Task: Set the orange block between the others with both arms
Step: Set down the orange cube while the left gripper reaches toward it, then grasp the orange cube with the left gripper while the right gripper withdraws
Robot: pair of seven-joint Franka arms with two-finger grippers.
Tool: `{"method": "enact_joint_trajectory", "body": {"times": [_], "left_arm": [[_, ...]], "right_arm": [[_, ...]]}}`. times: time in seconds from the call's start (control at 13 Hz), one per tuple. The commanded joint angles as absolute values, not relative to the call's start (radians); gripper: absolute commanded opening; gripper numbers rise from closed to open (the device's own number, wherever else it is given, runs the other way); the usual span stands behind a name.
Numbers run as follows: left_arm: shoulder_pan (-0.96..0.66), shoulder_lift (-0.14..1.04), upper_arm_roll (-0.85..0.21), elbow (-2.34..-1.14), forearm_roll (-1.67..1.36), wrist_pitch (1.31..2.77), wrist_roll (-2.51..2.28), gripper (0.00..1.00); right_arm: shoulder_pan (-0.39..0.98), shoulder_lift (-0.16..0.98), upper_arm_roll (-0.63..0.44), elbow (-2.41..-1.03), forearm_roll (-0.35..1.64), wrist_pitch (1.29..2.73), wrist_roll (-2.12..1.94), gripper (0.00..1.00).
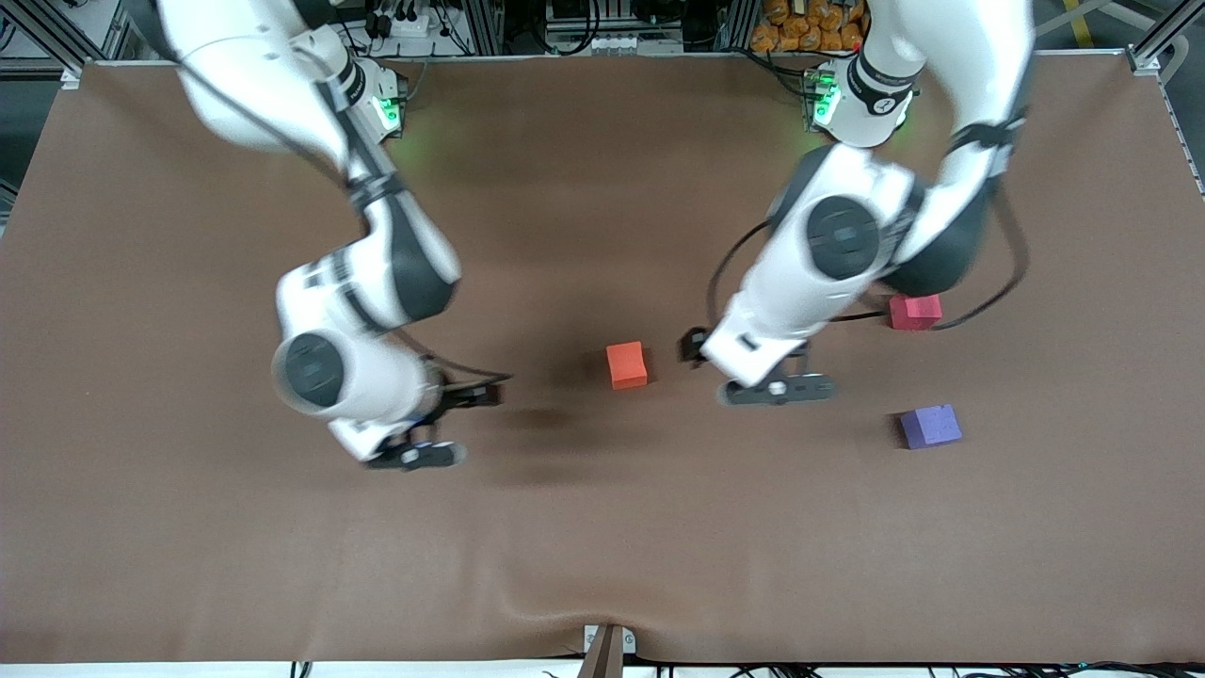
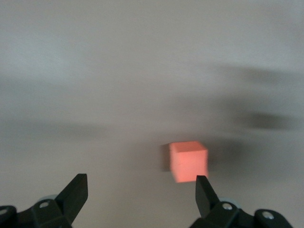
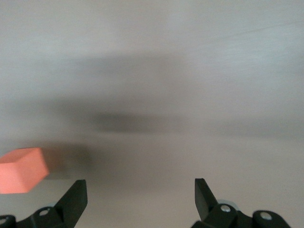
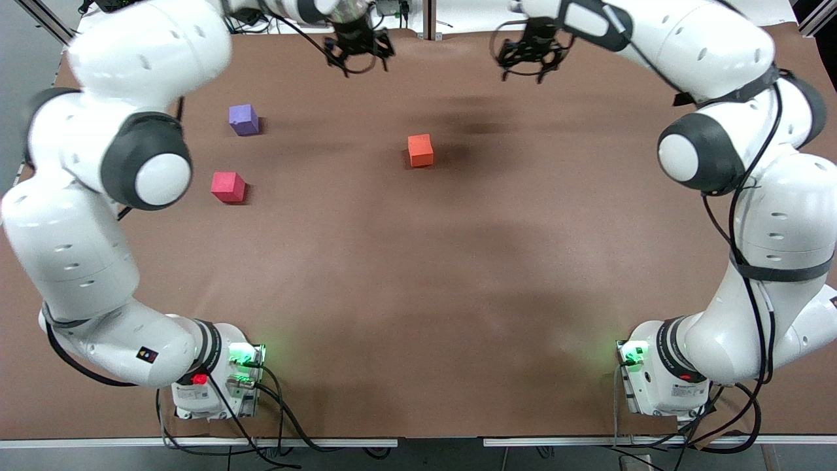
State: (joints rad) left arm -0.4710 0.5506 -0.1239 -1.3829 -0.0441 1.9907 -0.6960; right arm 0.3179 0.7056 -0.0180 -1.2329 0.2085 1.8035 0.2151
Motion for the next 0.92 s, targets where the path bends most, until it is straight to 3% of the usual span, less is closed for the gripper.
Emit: {"method": "enact_joint_trajectory", "body": {"times": [0.0,0.38,0.85], "left_arm": [[-0.538,0.653,-0.109,-1.327,-0.057,2.043,-0.765,1.00],[-0.620,0.771,-0.107,-1.333,-0.046,2.174,-0.764,1.00],[-0.635,0.859,-0.107,-1.342,0.011,2.174,-0.768,1.00]], "right_arm": [[0.217,0.687,0.002,-1.288,0.174,1.796,0.122,1.00],[0.071,0.617,0.002,-1.386,0.133,1.818,-0.046,1.00],[0.006,0.350,-0.008,-1.572,0.035,1.859,-0.084,1.00]]}}
